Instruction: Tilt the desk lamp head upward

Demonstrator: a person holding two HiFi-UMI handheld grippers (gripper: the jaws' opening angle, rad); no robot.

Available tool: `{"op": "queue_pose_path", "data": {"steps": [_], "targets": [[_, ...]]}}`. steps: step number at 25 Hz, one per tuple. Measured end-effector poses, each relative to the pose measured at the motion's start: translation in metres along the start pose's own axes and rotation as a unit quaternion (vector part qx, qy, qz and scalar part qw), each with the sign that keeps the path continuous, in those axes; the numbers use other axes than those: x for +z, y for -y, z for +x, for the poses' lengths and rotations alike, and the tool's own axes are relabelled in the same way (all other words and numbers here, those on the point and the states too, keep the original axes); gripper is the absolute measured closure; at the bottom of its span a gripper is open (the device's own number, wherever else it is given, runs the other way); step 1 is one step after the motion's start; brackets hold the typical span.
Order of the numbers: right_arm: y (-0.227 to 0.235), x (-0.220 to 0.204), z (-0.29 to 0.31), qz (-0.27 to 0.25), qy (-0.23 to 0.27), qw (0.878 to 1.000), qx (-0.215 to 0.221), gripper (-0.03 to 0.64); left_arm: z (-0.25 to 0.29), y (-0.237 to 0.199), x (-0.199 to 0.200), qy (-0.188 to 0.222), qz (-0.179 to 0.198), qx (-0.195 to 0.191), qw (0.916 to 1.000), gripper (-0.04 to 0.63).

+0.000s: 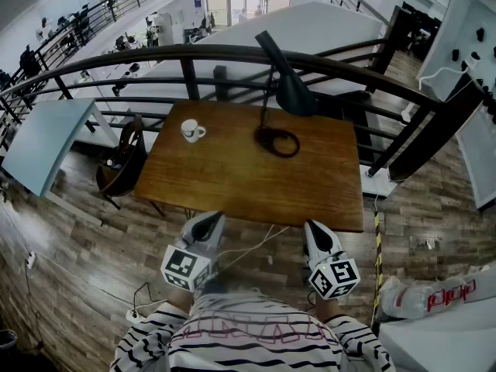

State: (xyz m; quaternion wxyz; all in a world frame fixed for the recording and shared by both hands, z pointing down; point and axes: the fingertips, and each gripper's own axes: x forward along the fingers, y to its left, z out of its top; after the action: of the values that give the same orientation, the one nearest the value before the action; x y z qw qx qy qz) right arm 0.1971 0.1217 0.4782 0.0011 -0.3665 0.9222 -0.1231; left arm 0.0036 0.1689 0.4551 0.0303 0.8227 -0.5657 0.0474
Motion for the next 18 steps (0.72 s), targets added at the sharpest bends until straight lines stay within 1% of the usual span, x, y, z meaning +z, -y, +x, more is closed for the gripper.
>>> {"op": "queue_pose_path", "data": {"steps": [4, 7, 9, 10, 11, 12, 15, 18], "targets": [[0.001, 0.005, 0.001, 0.031, 0.021, 0.999, 0.021, 0.616, 0.002, -0.001, -0.001, -0.001, -0.002, 0.010, 1.0000, 0.592], [0.002, 0.005, 0.002, 0.032, 0.023, 0.999, 0.025, 0.615, 0.001, -0.001, -0.005, -0.003, -0.005, 0.015, 0.9999, 0.591], [0.004, 0.006, 0.002, 0.031, 0.022, 0.999, 0.027, 0.564, 0.000, -0.001, -0.007, -0.003, -0.006, 0.019, 0.9998, 0.591], [0.005, 0.006, 0.004, 0.032, 0.023, 0.999, 0.027, 0.555, 0.000, -0.002, -0.008, -0.004, -0.007, 0.020, 0.9998, 0.585], [0.005, 0.007, 0.006, 0.034, 0.026, 0.999, 0.025, 0.553, 0.000, -0.005, -0.010, -0.005, -0.008, 0.020, 0.9998, 0.554], [0.005, 0.008, 0.009, 0.035, 0.028, 0.999, 0.024, 0.528, 0.001, -0.009, -0.011, -0.006, -0.009, 0.020, 0.9997, 0.543], [0.004, 0.009, 0.022, 0.035, 0.034, 0.999, 0.016, 0.507, 0.006, -0.026, -0.013, -0.005, -0.014, 0.016, 0.9998, 0.538], [0.001, 0.013, 0.037, 0.046, 0.038, 0.998, 0.001, 0.458, 0.014, -0.044, -0.009, -0.002, -0.017, 0.007, 0.9998, 0.496]]}}
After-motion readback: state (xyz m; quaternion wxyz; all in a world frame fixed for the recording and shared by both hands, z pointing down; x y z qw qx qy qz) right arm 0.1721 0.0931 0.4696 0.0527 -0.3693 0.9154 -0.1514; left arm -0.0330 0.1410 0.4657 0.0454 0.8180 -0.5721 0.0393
